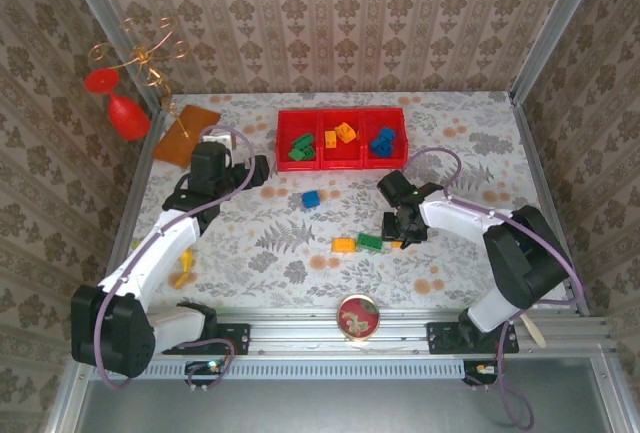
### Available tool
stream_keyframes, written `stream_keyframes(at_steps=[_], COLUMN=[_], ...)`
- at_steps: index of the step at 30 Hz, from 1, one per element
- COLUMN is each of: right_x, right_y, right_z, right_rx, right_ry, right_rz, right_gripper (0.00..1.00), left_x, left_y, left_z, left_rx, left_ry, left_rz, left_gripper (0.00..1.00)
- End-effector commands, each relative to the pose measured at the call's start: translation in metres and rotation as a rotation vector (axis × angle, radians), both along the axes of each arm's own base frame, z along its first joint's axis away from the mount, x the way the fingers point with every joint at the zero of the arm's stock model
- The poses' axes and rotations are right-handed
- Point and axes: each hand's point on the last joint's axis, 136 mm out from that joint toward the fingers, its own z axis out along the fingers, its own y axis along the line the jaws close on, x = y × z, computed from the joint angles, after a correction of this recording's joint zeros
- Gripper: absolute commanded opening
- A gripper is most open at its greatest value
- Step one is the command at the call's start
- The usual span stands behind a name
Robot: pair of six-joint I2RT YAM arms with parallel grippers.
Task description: Sort the legos into containers by color
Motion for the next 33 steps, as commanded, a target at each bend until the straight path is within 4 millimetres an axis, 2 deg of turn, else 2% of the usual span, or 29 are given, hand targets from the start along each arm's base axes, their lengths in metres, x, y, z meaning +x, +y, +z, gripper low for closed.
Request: stream_keyframes(at_steps=[1, 10, 19, 22, 27, 33], right_x=[0.000, 0.004, 0.019, 0.032, 0.067, 0.110], right_y=[-0.001, -0.003, -0.001, 0.005, 0.026, 0.052], right_z=[-0.005, 0.011, 0.047, 0.063, 0.095, 0.122], right_rx=[-0.004, -0.009, -0.011, -0.006, 0.030, 0.053], right_ry=[0.014, -0.028, -0.126, -0.176, -0.283, -0.374], right_rz=[-0.001, 0.001, 0.024, 0.043, 0.072, 0.120], right_gripper=[0.44, 0.28, 0.19, 0.19, 0.19, 0.18], left_x=[0.000, -0.001, -0.002, -0.002, -0.002, -0.003], left_y=[0.003, 0.007, 0.009, 0.010, 0.010, 0.011], left_z=[0.004, 0.005, 0.005, 0.006, 0.005, 0.004], left_rx=[-0.024, -0.029, -0.035, -0.036, -0.038, -0.043], left_ry=[-0.010, -0.015, -0.017, -0.018, -0.015, -0.010], left_rz=[0.014, 0.022, 0.028, 0.031, 0.032, 0.030], left_gripper=[1.00, 1.00, 1.00, 1.00, 1.00, 1.00])
